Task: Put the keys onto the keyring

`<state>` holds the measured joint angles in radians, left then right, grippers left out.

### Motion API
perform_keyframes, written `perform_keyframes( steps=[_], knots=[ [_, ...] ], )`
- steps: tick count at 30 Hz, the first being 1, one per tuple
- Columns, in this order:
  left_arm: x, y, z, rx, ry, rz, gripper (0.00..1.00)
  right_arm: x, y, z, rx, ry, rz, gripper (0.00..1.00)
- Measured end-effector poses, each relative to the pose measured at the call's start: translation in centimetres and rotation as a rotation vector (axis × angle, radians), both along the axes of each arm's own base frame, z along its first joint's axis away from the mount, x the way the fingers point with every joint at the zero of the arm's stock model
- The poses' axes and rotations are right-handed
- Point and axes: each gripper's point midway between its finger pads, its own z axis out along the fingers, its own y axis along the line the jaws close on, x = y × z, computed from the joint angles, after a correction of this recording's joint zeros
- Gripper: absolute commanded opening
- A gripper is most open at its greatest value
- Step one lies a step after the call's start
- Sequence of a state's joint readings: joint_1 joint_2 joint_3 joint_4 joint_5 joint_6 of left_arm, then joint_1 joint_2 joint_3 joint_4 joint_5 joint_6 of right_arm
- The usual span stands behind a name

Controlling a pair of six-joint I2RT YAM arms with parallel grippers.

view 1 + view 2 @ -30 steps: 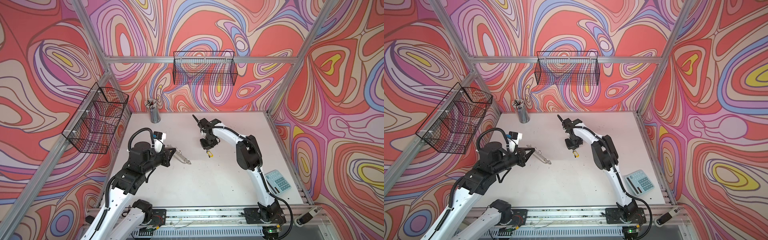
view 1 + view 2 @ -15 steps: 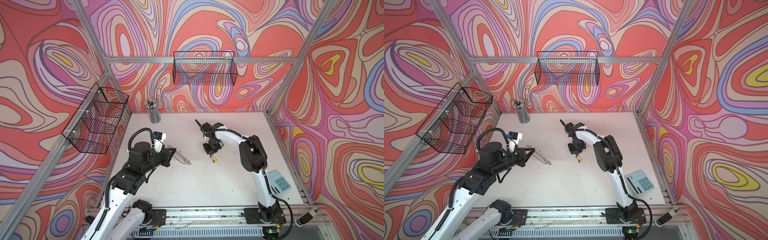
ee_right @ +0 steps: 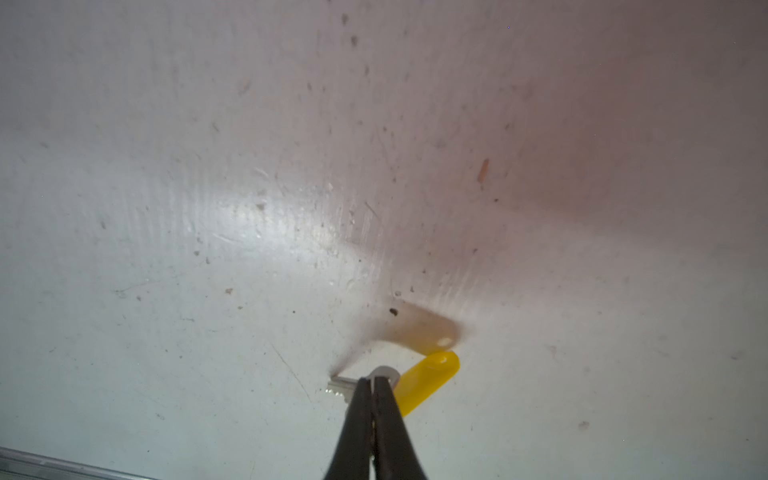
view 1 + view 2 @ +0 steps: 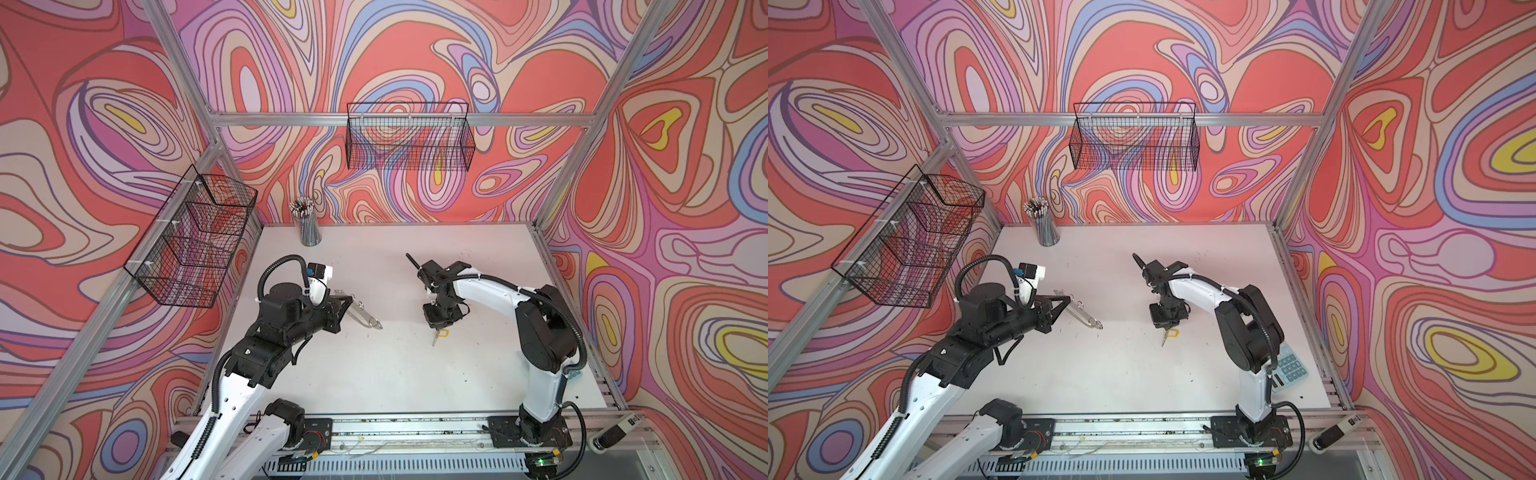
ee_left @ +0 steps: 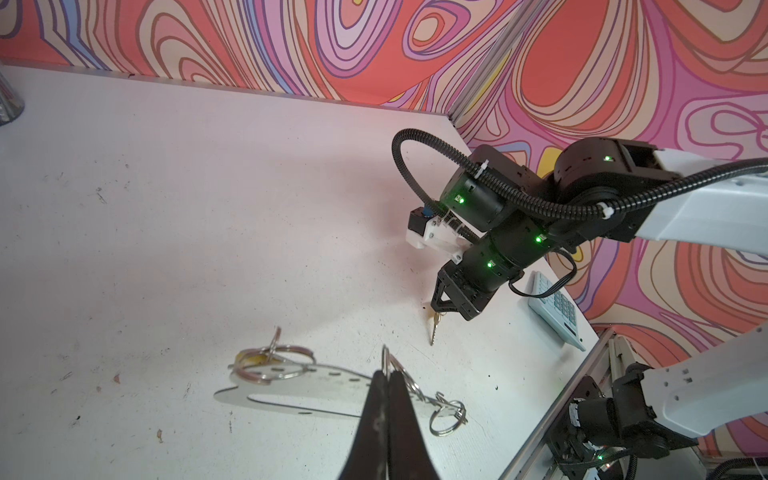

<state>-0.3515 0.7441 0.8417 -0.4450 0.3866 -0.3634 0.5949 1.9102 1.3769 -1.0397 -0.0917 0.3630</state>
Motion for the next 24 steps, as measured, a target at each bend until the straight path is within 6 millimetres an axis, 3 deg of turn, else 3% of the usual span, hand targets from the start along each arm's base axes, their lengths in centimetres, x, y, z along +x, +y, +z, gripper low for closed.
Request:
perform_keyframes(
  steps=[5, 13, 24],
  knots=[
    [-0.1, -0.1, 0.0, -0.002, 0.0, -0.005, 0.0, 0.4, 0.6, -0.5, 0.007, -0.006, -0.007, 0.0],
    [-0.2, 0.0, 0.2, -0.005, -0.007, -0.005, 0.0, 2.7, 2.0, -1.6, -0.009, 0.003, 0.01, 0.0],
    [-0.3, -0.1, 0.3, -0.014, -0.006, -0.009, 0.0, 3.7, 2.4, -0.9, -0.046, 0.035, 0.036, 0.06]
  ],
)
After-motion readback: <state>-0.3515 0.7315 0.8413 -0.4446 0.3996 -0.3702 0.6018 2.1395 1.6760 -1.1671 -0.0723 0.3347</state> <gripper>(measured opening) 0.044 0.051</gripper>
